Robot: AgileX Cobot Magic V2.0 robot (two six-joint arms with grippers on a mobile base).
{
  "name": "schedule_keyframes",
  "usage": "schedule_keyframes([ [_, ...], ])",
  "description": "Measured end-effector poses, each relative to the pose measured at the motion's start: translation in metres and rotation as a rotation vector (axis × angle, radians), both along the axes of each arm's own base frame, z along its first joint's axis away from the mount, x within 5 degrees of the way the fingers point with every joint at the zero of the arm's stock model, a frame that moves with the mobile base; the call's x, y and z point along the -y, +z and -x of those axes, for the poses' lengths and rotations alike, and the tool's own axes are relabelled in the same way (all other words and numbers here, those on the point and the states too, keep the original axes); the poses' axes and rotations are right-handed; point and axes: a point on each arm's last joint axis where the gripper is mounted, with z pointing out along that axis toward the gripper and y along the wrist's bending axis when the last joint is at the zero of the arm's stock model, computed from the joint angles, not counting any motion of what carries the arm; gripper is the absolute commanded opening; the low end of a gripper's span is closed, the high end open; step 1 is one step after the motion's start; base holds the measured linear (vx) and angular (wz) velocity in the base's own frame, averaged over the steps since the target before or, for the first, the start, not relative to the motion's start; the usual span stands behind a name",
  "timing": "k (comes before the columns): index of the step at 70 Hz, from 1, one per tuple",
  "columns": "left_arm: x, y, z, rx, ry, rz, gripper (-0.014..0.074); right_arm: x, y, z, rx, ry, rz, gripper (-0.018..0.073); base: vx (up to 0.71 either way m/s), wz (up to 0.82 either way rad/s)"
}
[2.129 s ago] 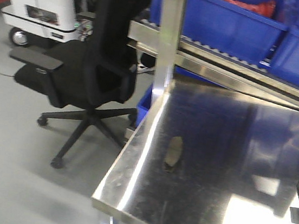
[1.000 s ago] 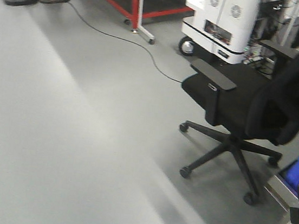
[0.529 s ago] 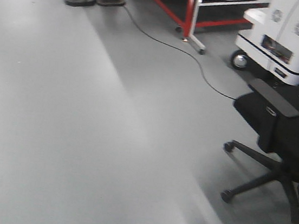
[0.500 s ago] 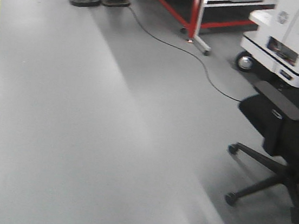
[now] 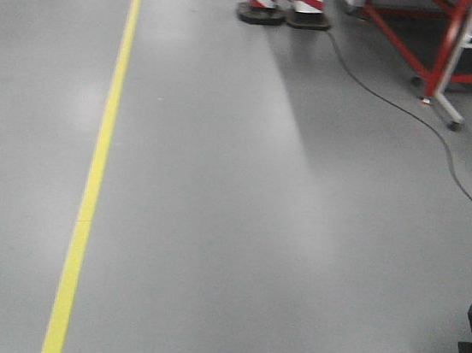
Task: Move and align brake pads A on conveyor
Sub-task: 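Turn the base away from the table while holding both pads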
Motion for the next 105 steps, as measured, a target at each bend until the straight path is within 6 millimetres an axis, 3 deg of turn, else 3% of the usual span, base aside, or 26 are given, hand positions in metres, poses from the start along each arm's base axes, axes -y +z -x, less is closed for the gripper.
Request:
schedule_keyframes([
  [30, 0.0000, -0.0001, 0.0001, -0.001, 0.000, 0.000, 0.0101, 0.0000, -0.0002, 0.0003, -0.004, 0.000, 0.000, 0.0062, 0.26, 0.31],
  [105, 0.0000, -0.0001, 0.0001, -0.001, 0.000, 0.000, 0.0101, 0.0000, -0.0002, 0.0005, -0.006, 0.000, 0.000, 0.0062, 0.46, 0.01],
])
